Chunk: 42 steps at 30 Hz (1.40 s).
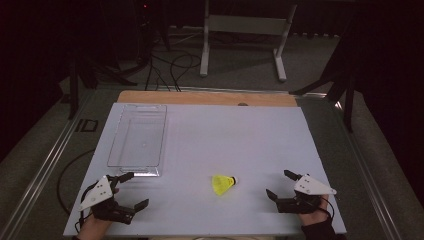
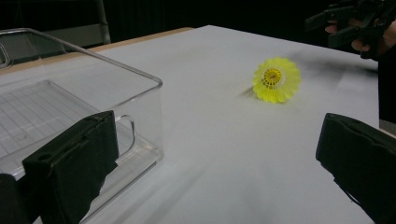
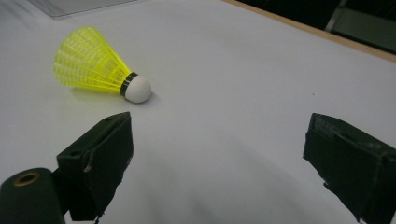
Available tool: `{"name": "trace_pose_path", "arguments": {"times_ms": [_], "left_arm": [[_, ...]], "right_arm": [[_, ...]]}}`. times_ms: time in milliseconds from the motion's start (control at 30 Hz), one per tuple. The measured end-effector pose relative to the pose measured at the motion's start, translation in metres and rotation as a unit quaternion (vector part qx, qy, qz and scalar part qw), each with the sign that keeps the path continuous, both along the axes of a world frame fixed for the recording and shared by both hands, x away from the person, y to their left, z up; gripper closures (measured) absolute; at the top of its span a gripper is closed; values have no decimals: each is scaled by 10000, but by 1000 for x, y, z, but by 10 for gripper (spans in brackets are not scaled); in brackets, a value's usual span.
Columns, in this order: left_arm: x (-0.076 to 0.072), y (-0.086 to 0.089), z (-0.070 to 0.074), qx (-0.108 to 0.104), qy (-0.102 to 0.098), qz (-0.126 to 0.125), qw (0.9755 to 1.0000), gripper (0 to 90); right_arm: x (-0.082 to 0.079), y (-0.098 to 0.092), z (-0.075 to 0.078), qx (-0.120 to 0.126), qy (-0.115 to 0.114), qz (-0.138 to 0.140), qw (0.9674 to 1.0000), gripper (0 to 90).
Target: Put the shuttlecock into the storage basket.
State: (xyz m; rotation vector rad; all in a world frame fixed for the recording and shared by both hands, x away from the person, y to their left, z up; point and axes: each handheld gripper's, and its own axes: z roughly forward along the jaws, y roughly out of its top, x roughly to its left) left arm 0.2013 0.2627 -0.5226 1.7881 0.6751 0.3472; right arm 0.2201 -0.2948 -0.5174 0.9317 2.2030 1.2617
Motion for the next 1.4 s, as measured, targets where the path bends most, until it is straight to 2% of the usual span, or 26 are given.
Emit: {"name": "trace_pose_path", "arguments": {"times_ms": [400, 500, 633, 833, 967, 1067, 1133, 1167, 1333, 1400], "left_arm": [[1, 0, 5, 11, 115, 17, 9999, 0], [1, -1, 10, 73, 163, 20, 9998, 0], [2, -2, 19, 93, 373, -78, 9992, 0], [5, -5, 33, 299, 405, -215, 9985, 0], [8, -8, 40, 601, 449, -361, 9965, 0], [12, -11, 45, 826, 607, -472, 9936, 0], [12, -12, 47, 890, 630, -504, 9928, 0], [13, -14, 50, 985, 714, -559, 9910, 0], [15, -18, 54, 1270, 836, -646, 9863, 0], [16, -20, 54, 1393, 928, -691, 9835, 0]], "right_arm": [[0, -1, 0, -1, 73, 0, 10000, 85], [0, -1, 0, 10, 76, -15, 10000, 85], [0, 0, 1, 10, 62, -10, 10000, 85], [0, 1, 2, -6, 41, -16, 10000, 85], [-1, 1, 3, -2, 8, -14, 10000, 85], [-1, 1, 3, -1, 16, -3, 10000, 85], [-1, 1, 3, 3, 23, -9, 10000, 85], [-1, 1, 3, -1, 25, -8, 10000, 85], [-1, 1, 4, 0, 26, 11, 10000, 85], [-1, 1, 4, 9, 17, 29, 10000, 85]]}}
